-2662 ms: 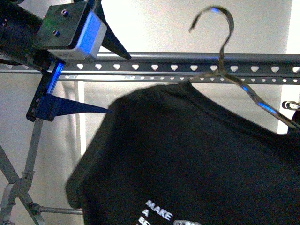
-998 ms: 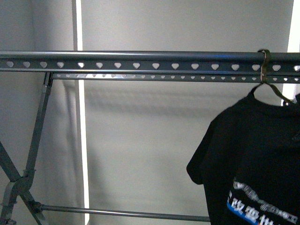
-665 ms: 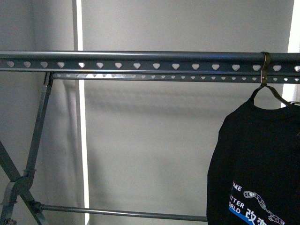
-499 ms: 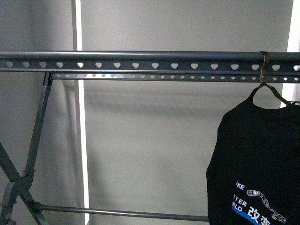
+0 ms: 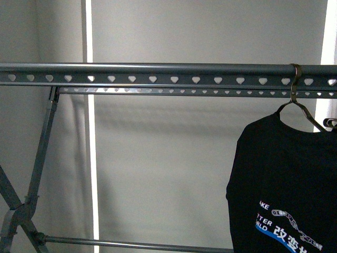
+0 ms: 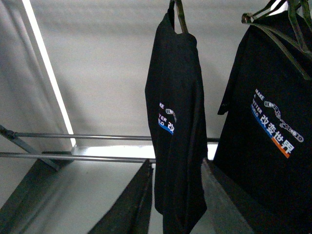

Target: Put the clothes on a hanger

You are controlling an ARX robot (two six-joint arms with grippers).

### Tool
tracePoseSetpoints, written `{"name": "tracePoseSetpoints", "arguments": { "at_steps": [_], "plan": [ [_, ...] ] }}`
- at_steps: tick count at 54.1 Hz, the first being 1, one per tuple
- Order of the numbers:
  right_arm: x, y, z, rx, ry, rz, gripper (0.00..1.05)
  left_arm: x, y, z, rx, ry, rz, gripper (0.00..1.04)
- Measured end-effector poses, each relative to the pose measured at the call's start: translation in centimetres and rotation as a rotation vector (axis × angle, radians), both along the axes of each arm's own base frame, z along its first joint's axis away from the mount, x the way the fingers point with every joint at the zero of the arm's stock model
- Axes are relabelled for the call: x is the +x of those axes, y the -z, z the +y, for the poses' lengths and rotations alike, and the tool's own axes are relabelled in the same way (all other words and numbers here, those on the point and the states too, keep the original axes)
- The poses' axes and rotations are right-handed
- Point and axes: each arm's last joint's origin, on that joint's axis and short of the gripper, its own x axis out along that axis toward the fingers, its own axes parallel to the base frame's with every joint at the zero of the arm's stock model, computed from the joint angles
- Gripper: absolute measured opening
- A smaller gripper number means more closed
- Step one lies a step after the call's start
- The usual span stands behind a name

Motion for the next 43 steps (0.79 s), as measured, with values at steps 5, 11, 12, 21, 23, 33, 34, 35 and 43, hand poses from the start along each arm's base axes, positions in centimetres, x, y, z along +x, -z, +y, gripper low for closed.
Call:
{"name": "tracePoseSetpoints", "arguments": {
  "at_steps": [5, 11, 12, 21, 23, 33, 34, 35, 43],
  "plan": [
    [-0.3, 0.8, 0.0, -0.001, -0.001, -0.034, 0.09, -0.3, 0.0, 0.0, 0.0, 0.0, -0.002, 0.04],
    [-0.2, 2.4, 0.0, -0.004, 0.0, -0.018, 0.02, -0.6, 0.0, 0.0, 0.0, 0.0, 0.0, 0.04],
    [-0.2, 2.6, 0.0, -0.004, 0.0, -0.016, 0.02, -0.7, 0.0, 0.0, 0.0, 0.0, 0.0, 0.04],
    [-0.2, 3.5, 0.0, -0.004, 0.0, -0.022, 0.02, -1.0, 0.0, 0.0, 0.0, 0.0, 0.0, 0.04],
    [-0.2, 3.8, 0.0, -0.004, -0.001, -0.021, 0.02, -1.1, 0.1, 0.0, 0.0, 0.0, -0.001, 0.04],
    [-0.2, 4.5, 0.0, -0.004, 0.001, -0.019, 0.02, -2.1, 0.4, 0.0, 0.0, 0.0, 0.006, 0.04],
    [-0.2, 4.5, 0.0, -0.004, 0.0, -0.022, 0.02, -2.1, 0.4, 0.0, 0.0, 0.0, 0.006, 0.04],
    [-0.2, 4.5, 0.0, -0.004, 0.0, -0.024, 0.02, -2.1, 0.3, 0.0, 0.0, 0.0, 0.006, 0.04],
    [-0.2, 5.0, 0.0, -0.004, 0.0, -0.021, 0.02, -2.1, 0.4, 0.0, 0.0, 0.0, 0.006, 0.04]
  ]
}}
